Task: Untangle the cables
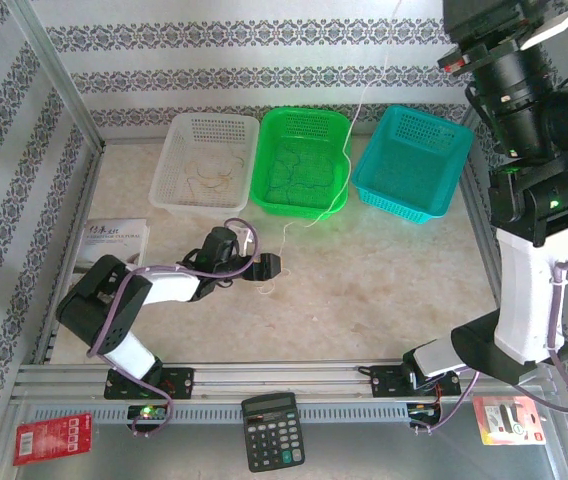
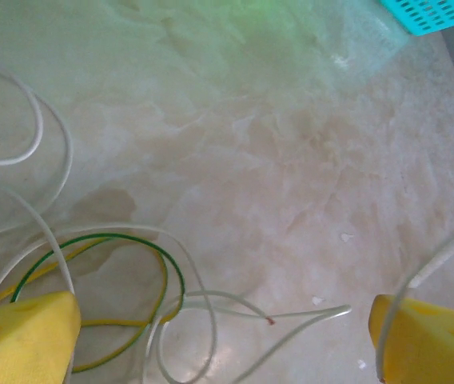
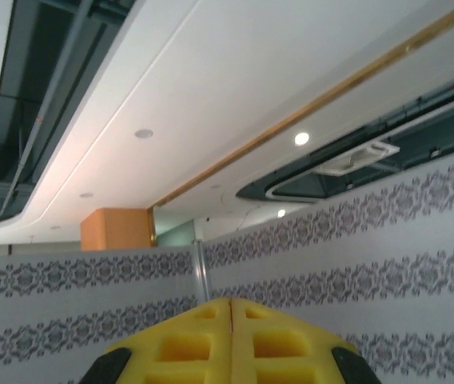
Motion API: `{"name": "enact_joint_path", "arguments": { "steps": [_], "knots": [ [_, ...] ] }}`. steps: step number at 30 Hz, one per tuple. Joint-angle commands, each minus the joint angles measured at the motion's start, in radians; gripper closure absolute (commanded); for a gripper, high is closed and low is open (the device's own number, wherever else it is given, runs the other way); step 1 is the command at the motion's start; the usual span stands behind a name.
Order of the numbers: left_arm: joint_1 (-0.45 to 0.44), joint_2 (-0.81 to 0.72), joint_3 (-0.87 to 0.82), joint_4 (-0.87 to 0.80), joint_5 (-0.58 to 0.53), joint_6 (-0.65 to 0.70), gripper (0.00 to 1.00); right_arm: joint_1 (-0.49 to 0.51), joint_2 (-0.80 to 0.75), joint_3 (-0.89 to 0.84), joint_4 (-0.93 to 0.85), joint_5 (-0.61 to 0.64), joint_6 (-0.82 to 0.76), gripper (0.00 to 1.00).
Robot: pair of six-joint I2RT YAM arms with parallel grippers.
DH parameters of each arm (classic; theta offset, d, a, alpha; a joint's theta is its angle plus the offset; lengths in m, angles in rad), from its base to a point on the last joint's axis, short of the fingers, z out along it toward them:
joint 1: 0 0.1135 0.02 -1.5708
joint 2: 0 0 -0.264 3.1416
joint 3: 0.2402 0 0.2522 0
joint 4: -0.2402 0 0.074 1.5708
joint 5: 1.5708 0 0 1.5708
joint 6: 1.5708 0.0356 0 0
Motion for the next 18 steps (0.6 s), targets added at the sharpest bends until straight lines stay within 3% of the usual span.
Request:
{"name": "enact_joint_path", "arguments": {
  "steps": [1, 10, 18],
  "knots": [
    [-0.010, -0.108, 0.019, -0.063, 0.019, 0.009, 0.04, -0.006, -0.027, -0.072, 0.040, -0.048, 0.038, 1.00],
    [-0.010, -0.322, 0.132, -0.259, 0.021, 0.073, 0.01, 0.002, -0.087, -0.214, 0.078, -0.073, 0.062, 1.00],
    [-0.012, -0.333, 0.298, -0.277, 0.087, 0.080, 0.00, 0.038, -0.122, -0.298, 0.084, -0.080, 0.058, 1.00]
  ]
}}
